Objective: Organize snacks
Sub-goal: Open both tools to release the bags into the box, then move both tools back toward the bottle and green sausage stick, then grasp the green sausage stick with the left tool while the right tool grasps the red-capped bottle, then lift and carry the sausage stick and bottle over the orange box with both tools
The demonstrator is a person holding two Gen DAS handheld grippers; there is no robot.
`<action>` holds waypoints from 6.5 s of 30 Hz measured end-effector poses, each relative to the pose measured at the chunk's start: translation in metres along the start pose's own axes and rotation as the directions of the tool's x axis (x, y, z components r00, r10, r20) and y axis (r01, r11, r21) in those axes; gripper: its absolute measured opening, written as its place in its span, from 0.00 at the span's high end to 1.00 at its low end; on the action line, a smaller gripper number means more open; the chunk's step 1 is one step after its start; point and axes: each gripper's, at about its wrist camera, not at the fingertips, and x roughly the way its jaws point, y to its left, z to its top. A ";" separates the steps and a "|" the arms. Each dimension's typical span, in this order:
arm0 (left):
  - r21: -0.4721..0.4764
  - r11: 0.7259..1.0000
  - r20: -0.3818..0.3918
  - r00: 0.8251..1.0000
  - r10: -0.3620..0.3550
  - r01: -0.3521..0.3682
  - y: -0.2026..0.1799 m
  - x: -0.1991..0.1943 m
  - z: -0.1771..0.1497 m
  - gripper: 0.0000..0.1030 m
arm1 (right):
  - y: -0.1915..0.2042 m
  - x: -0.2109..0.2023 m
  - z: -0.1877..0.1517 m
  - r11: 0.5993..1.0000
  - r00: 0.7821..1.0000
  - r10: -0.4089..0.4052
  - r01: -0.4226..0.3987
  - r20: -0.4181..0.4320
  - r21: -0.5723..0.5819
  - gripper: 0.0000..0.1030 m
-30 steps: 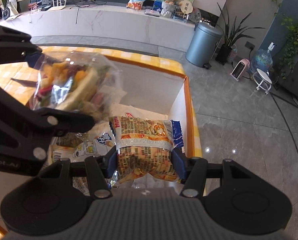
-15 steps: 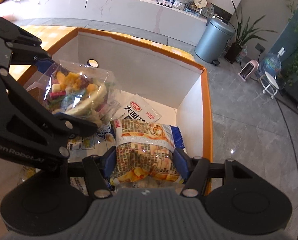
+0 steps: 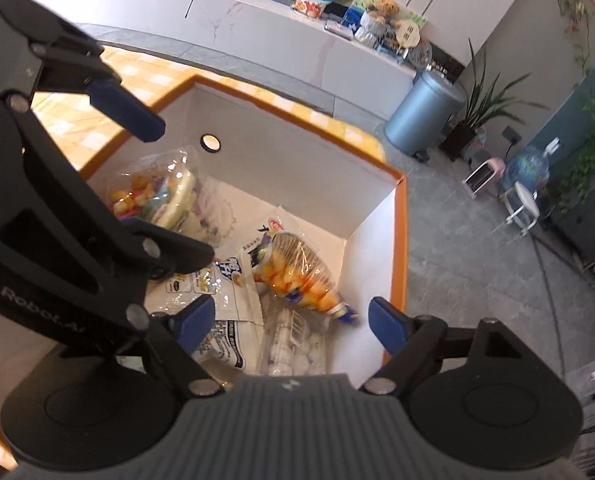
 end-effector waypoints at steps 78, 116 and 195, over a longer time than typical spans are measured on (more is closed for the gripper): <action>-0.814 0.375 -0.272 0.861 0.430 -0.444 0.251 -0.136 -0.276 0.58 | 0.300 0.002 0.088 0.953 0.923 0.292 -0.304 0.250 0.012 0.30; -0.695 0.546 -0.278 0.876 0.395 -0.467 0.266 -0.144 -0.281 0.65 | 0.376 0.059 0.162 0.803 0.767 0.590 -0.523 0.254 -0.286 0.69; -0.424 0.900 0.146 0.973 0.176 -0.099 0.050 -0.134 -0.074 0.76 | 0.090 -0.120 -0.021 0.939 0.909 0.102 -0.222 0.403 0.262 0.73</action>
